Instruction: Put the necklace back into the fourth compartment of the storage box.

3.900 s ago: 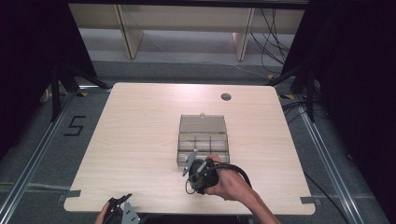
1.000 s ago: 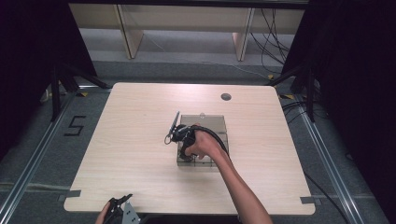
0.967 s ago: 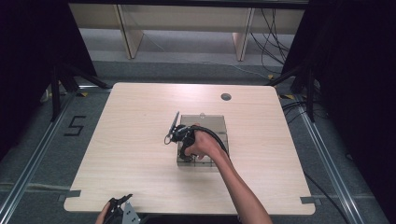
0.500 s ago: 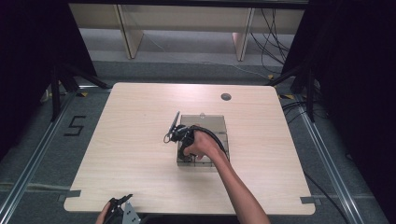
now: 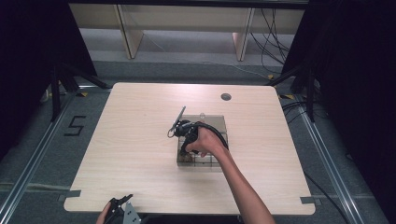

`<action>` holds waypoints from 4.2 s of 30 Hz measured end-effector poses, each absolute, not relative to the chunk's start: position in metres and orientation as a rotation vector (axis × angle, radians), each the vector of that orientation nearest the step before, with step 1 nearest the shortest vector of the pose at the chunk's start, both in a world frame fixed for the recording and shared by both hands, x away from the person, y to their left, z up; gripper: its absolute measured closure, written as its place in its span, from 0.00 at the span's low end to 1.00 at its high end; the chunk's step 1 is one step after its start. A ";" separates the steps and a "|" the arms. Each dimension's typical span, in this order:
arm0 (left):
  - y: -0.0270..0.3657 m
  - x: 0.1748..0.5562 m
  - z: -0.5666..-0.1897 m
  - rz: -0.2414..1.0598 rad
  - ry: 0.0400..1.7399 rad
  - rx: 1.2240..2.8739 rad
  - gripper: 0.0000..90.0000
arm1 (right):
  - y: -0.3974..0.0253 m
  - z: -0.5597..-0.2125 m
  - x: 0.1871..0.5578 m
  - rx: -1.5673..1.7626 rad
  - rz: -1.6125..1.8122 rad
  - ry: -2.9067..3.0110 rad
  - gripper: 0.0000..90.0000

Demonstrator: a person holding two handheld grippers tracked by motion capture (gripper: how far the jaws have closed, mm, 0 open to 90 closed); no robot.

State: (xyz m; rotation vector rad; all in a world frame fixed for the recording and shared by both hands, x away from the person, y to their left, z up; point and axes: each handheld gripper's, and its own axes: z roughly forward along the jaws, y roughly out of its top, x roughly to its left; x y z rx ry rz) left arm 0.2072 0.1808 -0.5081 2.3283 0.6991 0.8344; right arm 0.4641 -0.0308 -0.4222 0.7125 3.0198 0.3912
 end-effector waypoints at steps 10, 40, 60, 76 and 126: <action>0.181 0.208 -0.508 0.844 0.696 2.336 0.17 | -0.044 -0.410 0.460 0.754 0.501 2.970 0.47; 0.179 0.207 -0.511 0.830 0.726 2.300 0.17 | -0.097 -0.402 0.436 0.799 0.609 2.910 0.40; 0.179 0.207 -0.511 0.831 0.722 2.303 0.17 | -0.120 -0.404 0.423 0.845 0.681 2.884 0.29; 0.179 0.207 -0.511 0.820 0.726 2.303 0.17 | -0.127 -0.402 0.412 0.837 0.725 2.858 0.28; 0.181 0.209 -0.510 0.837 0.716 2.329 0.17 | -0.148 -0.410 0.383 0.948 0.850 2.772 0.23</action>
